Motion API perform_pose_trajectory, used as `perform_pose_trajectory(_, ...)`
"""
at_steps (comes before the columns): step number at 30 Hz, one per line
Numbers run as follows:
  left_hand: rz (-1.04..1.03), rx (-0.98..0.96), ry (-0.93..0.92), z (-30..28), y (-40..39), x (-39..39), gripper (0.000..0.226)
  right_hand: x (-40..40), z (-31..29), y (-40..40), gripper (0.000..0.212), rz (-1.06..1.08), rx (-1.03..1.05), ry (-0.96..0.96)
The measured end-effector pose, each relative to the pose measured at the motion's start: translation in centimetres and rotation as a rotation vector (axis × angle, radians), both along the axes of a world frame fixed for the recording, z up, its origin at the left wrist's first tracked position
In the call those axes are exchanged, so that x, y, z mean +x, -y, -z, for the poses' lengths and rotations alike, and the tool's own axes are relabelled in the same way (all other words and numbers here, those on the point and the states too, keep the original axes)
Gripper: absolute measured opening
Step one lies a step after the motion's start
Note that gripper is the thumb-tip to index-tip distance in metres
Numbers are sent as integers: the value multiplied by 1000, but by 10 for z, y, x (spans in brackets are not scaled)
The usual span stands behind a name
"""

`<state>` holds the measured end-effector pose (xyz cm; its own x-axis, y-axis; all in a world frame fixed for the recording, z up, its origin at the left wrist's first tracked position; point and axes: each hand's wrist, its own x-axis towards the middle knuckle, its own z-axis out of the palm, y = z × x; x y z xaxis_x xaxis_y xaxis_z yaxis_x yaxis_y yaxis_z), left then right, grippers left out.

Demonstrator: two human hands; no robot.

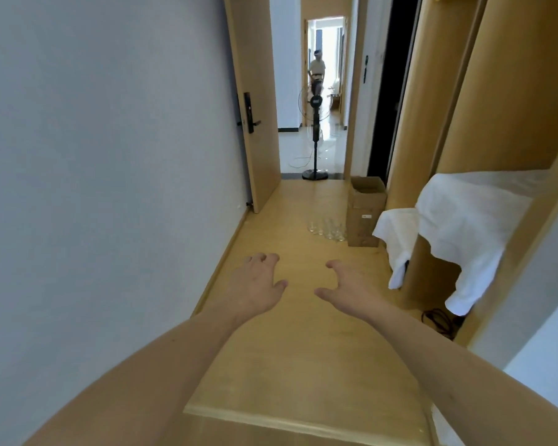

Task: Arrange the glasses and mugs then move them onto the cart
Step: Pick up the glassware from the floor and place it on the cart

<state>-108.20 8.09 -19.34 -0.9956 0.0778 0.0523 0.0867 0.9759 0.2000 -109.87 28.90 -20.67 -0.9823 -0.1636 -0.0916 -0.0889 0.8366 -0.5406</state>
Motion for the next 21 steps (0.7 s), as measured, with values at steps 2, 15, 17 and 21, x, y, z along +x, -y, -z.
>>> perform_pose_trajectory(2, 40, 4, 0, -2, 6, -38, 60, -31, -4, 6, 74, 31, 9, 7)
perform_pose_trajectory(15, 139, 121, 40, -18, 18, -251, 59, -193, -15, 16, 72, 214, 10, 16)
perform_pose_trajectory(17, 160, 128, 45, -17, 9, -277, 59, -221, -17, 15, 70, 209, 0, 0)
perform_pose_trajectory(21, 179, 119, 49, -17, -9, -330, 58, -282, -16, 7, 71, 177, -7, -20)
